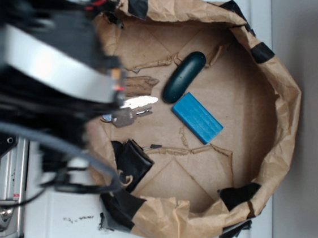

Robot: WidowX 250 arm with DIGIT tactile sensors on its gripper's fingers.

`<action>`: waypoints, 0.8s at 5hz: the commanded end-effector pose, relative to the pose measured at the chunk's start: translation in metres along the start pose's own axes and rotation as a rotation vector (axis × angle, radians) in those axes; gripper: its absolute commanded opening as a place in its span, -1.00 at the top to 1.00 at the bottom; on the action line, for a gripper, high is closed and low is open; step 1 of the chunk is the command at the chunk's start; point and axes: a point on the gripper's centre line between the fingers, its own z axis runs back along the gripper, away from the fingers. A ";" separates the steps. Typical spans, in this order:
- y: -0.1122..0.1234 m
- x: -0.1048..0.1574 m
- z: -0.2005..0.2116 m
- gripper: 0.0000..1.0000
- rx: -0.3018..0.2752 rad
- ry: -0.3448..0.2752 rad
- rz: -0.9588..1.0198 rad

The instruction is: Grab the plastic pickle.

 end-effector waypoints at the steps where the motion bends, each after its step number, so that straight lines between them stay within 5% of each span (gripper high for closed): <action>1: 0.051 0.063 -0.072 -1.00 -0.046 -0.189 0.381; 2: 0.068 0.077 -0.095 -1.00 -0.048 -0.247 0.404; 4: 0.067 0.085 -0.140 -1.00 0.012 -0.163 0.465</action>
